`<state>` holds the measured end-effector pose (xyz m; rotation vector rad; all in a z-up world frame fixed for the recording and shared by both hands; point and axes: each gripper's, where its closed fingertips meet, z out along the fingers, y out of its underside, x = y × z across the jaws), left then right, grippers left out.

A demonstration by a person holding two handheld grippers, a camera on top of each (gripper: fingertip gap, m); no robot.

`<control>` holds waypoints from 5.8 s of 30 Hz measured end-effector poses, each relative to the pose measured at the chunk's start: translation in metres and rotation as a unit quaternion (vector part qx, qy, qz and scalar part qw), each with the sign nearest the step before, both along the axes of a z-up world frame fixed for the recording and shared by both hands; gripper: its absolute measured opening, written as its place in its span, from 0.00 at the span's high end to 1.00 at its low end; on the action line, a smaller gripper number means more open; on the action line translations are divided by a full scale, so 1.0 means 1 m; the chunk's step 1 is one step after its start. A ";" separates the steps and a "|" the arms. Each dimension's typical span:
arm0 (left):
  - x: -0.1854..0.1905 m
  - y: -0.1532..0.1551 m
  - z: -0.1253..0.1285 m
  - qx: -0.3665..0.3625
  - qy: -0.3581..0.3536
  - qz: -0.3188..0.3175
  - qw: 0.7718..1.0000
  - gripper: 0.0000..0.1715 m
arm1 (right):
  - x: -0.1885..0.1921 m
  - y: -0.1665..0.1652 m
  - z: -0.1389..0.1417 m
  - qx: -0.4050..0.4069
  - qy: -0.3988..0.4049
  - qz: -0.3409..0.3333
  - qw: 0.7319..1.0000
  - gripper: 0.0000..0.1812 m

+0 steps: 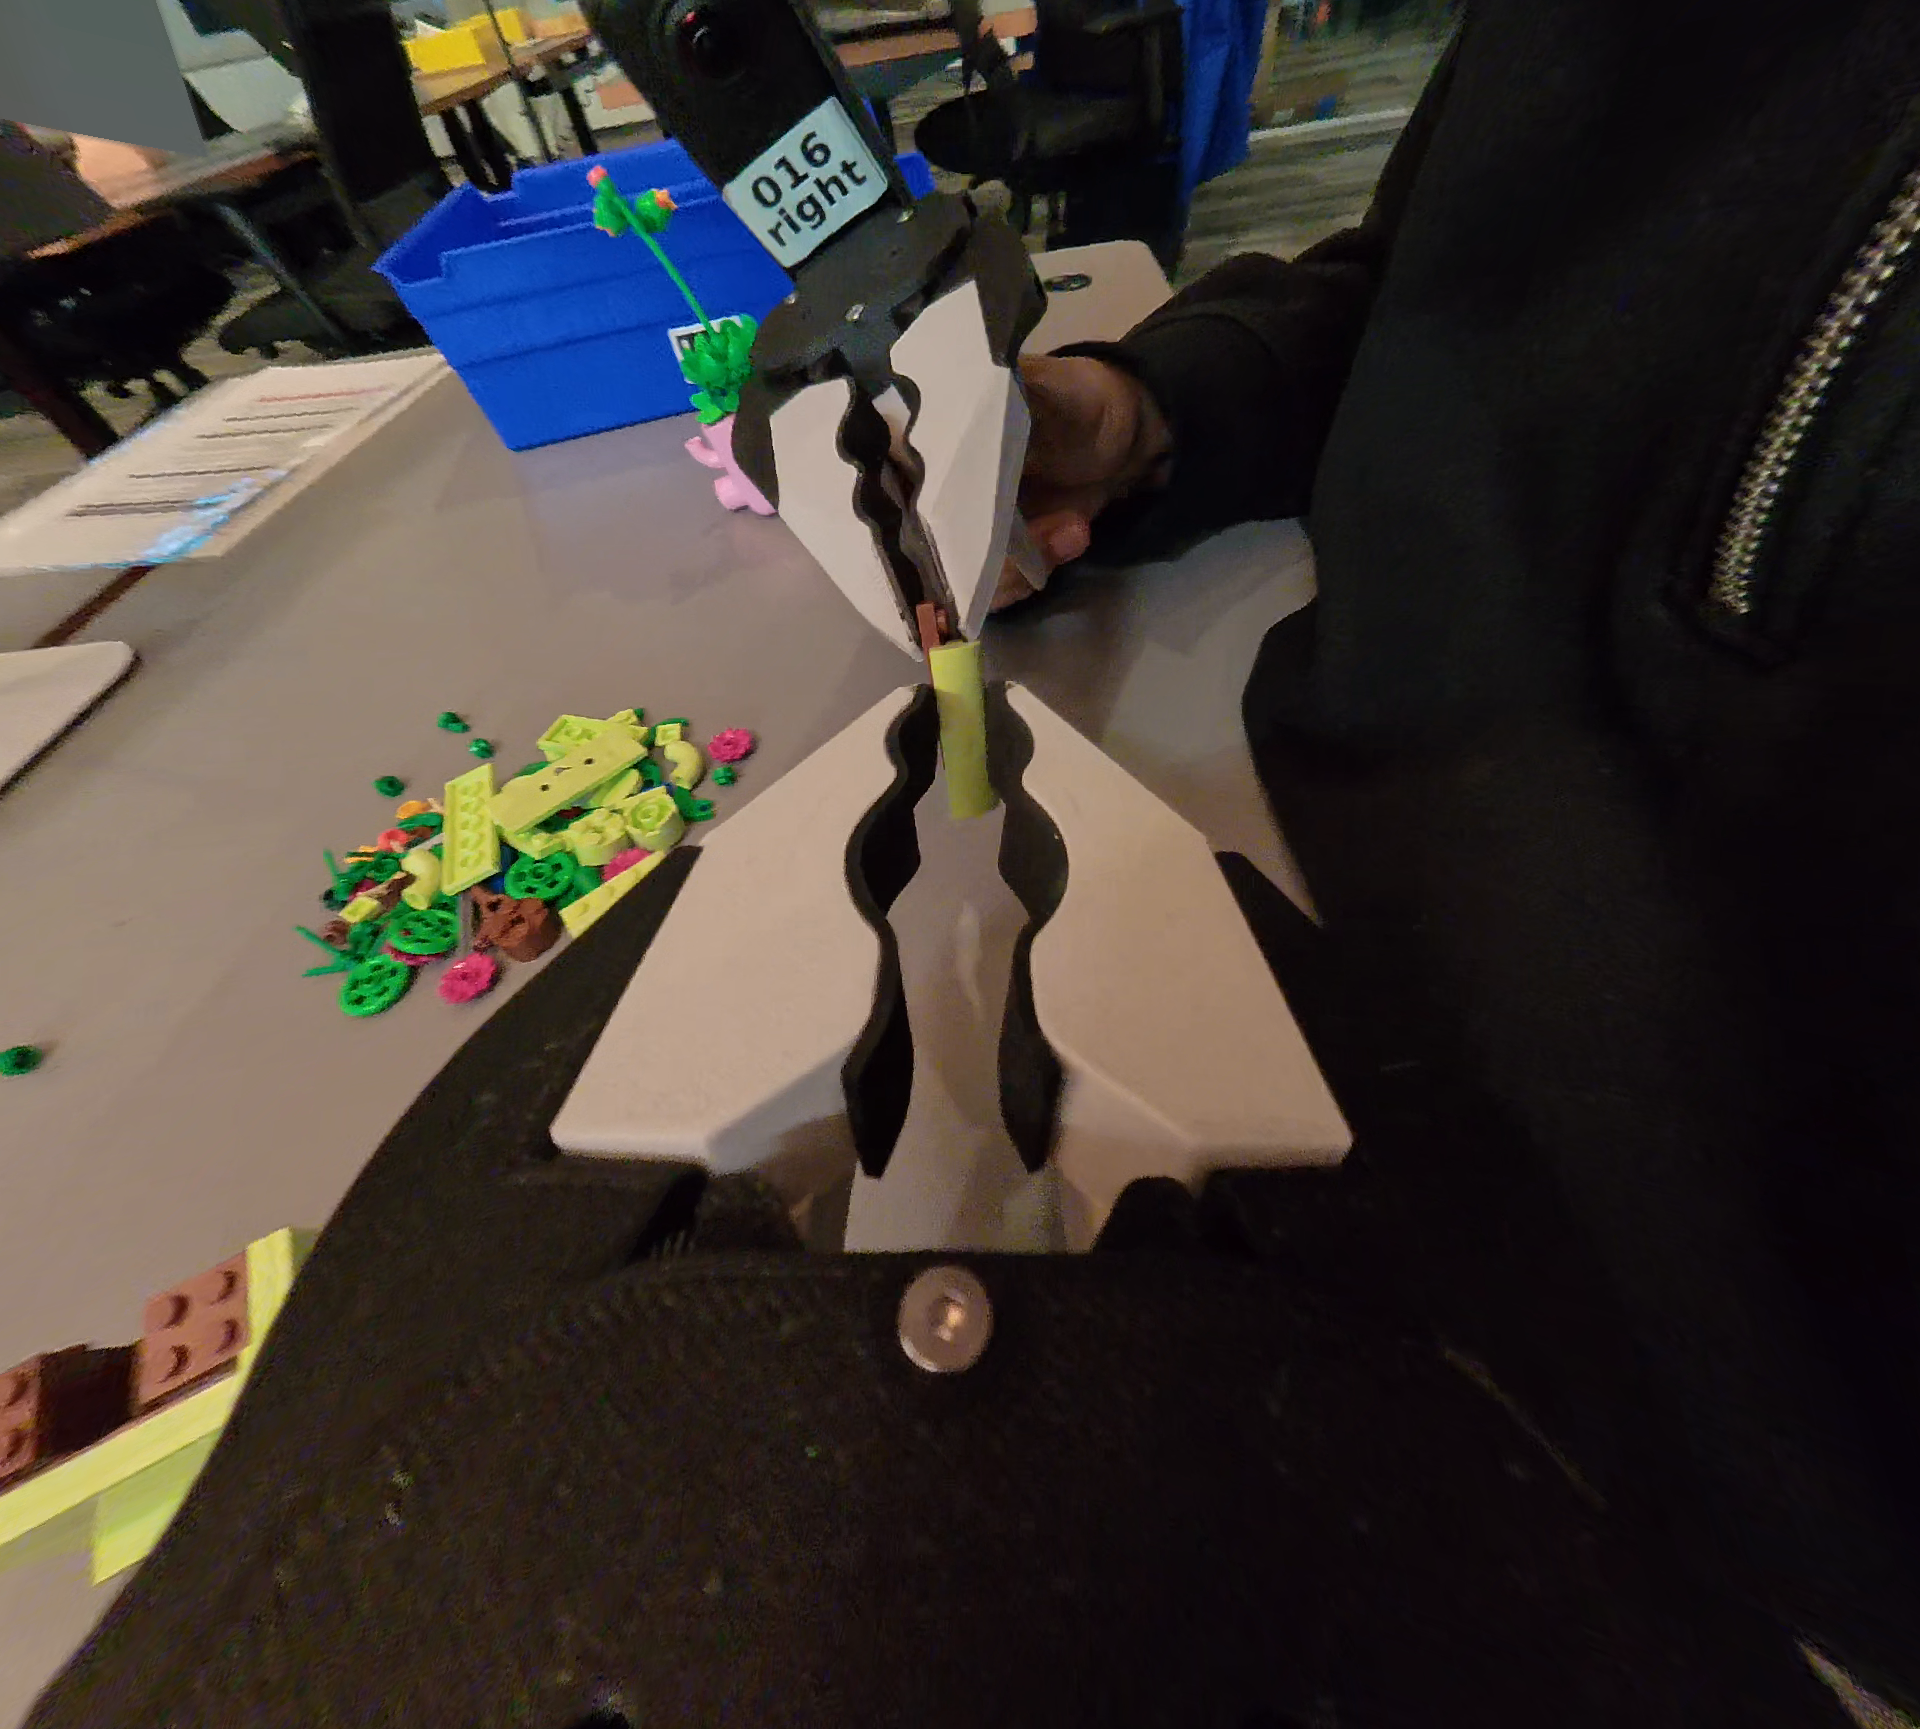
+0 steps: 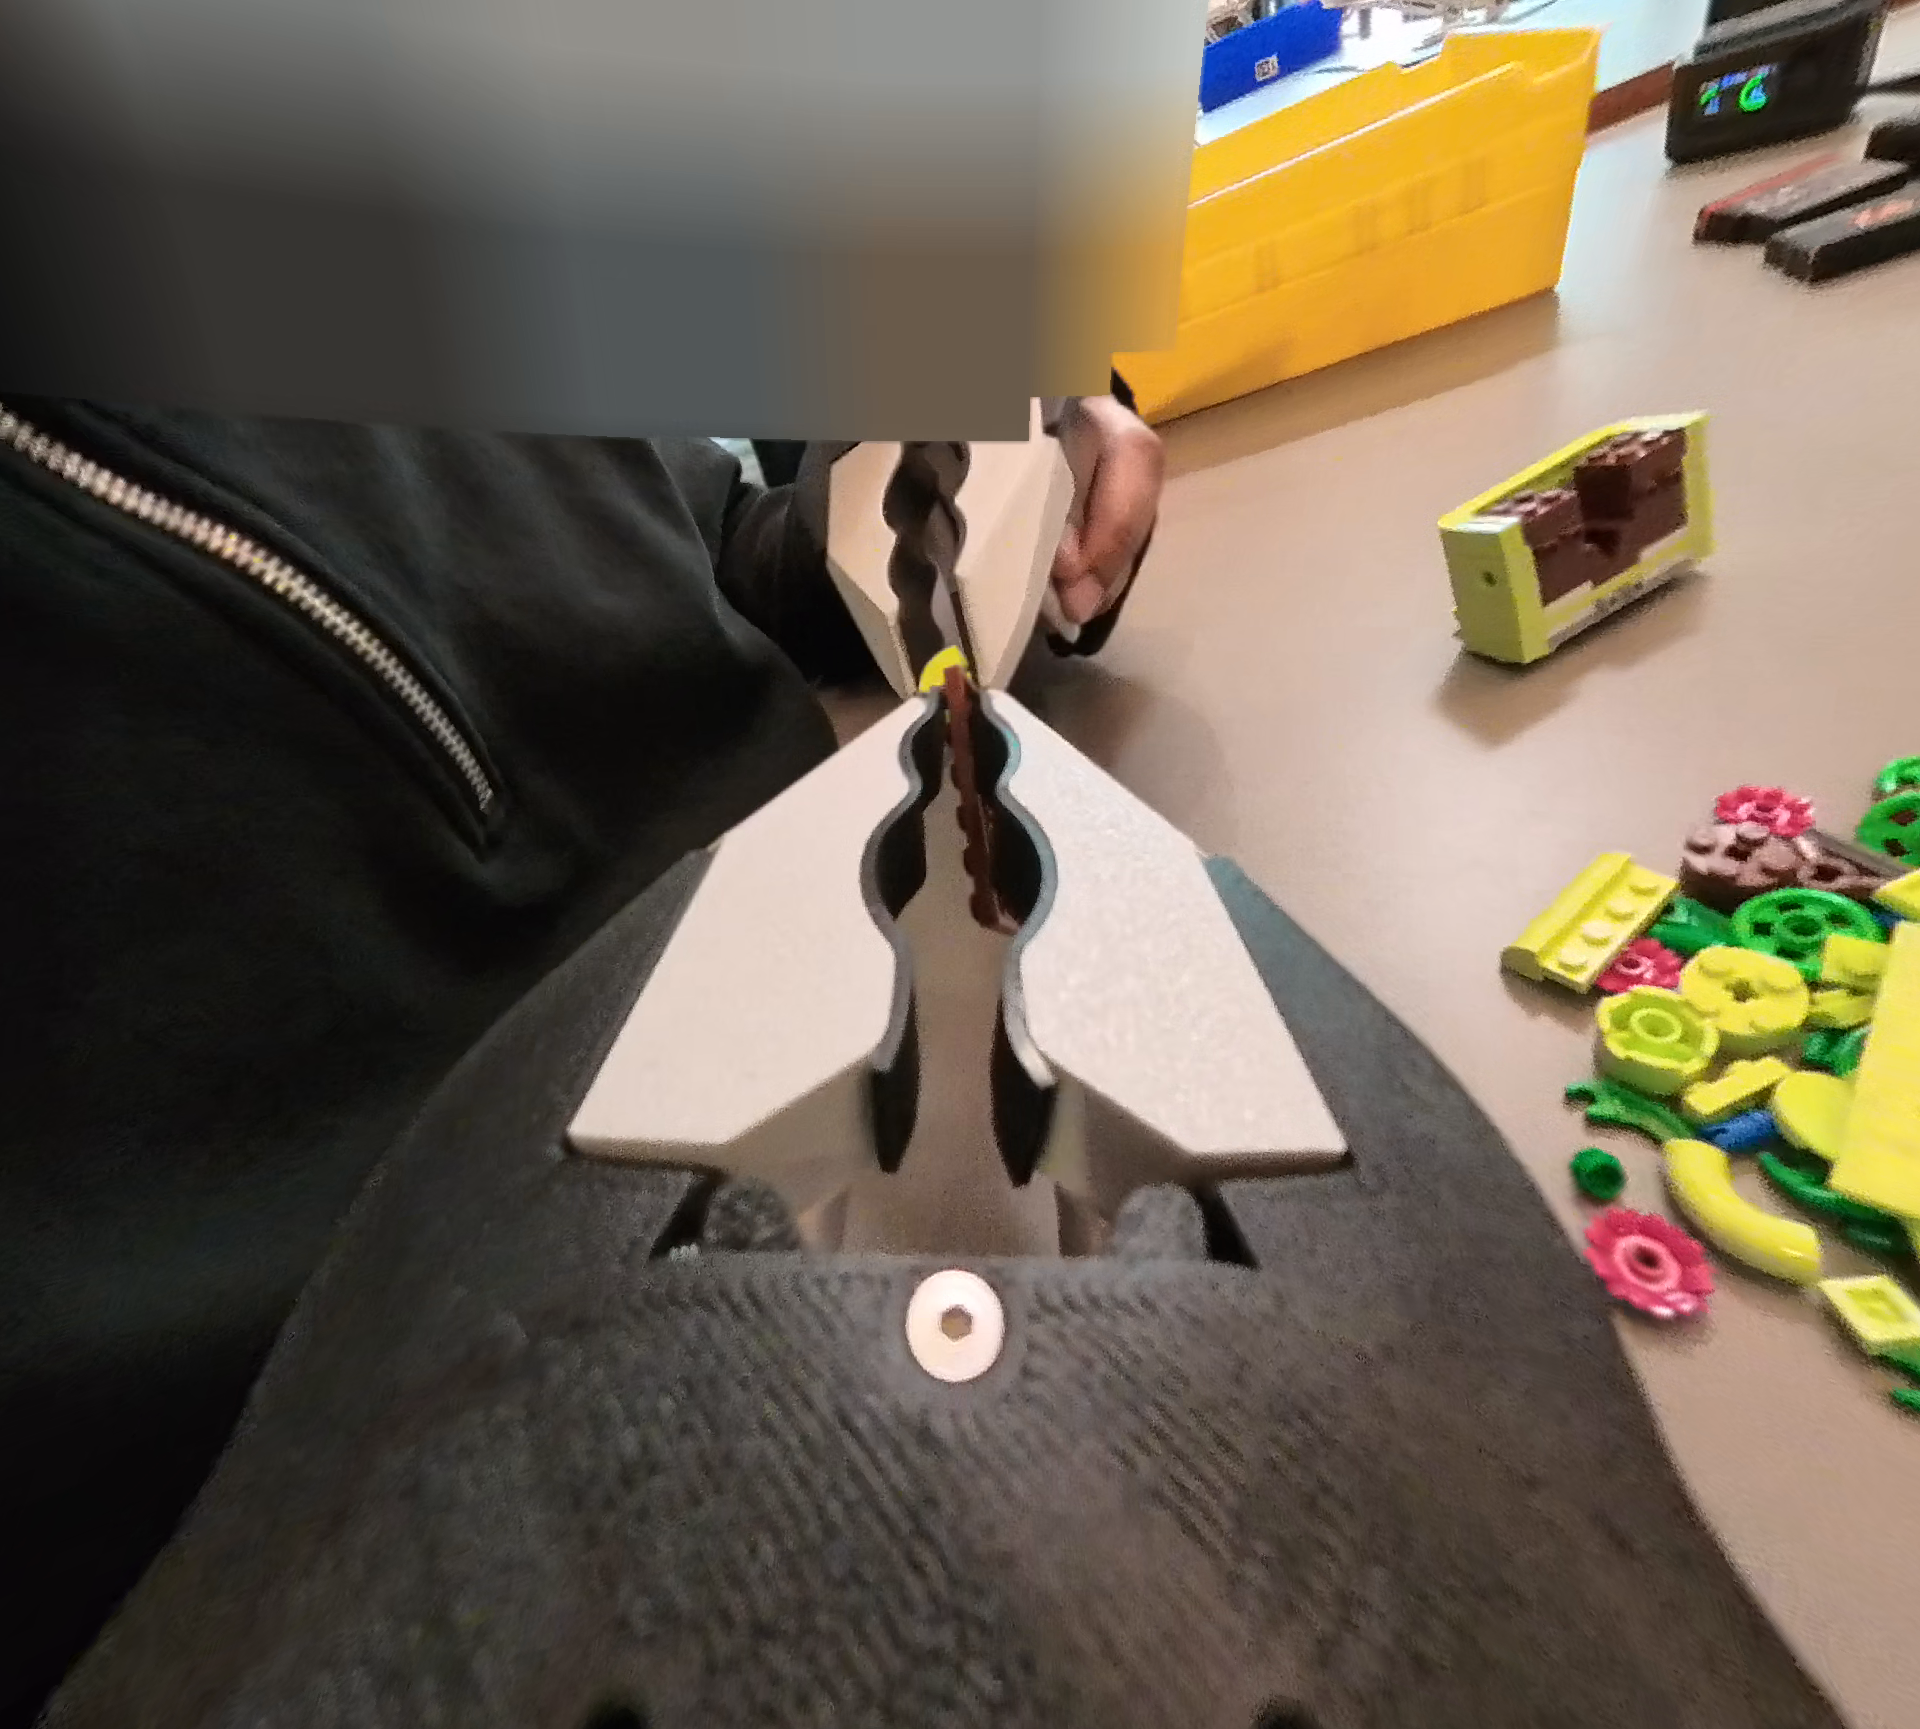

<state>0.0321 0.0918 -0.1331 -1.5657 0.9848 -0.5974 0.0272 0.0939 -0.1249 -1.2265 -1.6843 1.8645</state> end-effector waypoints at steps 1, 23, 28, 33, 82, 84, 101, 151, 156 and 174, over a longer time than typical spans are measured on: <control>-0.001 0.001 0.000 0.008 0.006 0.007 1.000 0.97 | -0.001 0.001 0.000 -0.014 -0.007 -0.001 1.000 0.99; -0.017 0.019 -0.013 -0.003 0.042 0.080 0.996 1.00 | -0.008 0.078 0.006 -0.036 -0.014 -0.192 0.981 0.99; -0.025 0.029 -0.015 -0.013 0.025 0.108 0.994 1.00 | -0.006 0.128 -0.005 0.018 -0.040 -0.342 0.939 0.99; -0.024 0.031 -0.017 -0.022 0.026 0.111 0.993 0.99 | -0.010 0.151 -0.049 0.026 -0.165 -0.399 0.902 0.99; -0.055 0.055 -0.017 0.014 0.051 0.207 0.977 0.78 | -0.014 0.100 -0.057 0.096 -0.177 -0.303 0.931 0.92; -0.076 0.062 -0.014 0.023 0.051 0.253 0.966 0.69 | -0.012 0.103 -0.066 0.167 -0.189 -0.315 0.915 0.92; -0.159 0.089 -0.065 -0.164 0.100 0.324 0.926 0.45 | -0.033 0.093 -0.022 0.273 -0.111 -0.283 0.913 0.83; -0.182 0.083 -0.051 -0.119 0.082 0.374 0.916 0.58 | -0.058 0.170 -0.050 0.206 -0.213 -0.388 0.873 0.89; -0.177 0.082 -0.056 -0.122 0.106 0.368 0.916 0.59 | -0.043 0.208 -0.037 0.185 -0.215 -0.460 0.841 0.88; -0.176 0.081 -0.059 -0.129 0.114 0.364 0.915 0.59 | -0.037 0.225 -0.073 0.172 -0.287 -0.484 0.809 0.90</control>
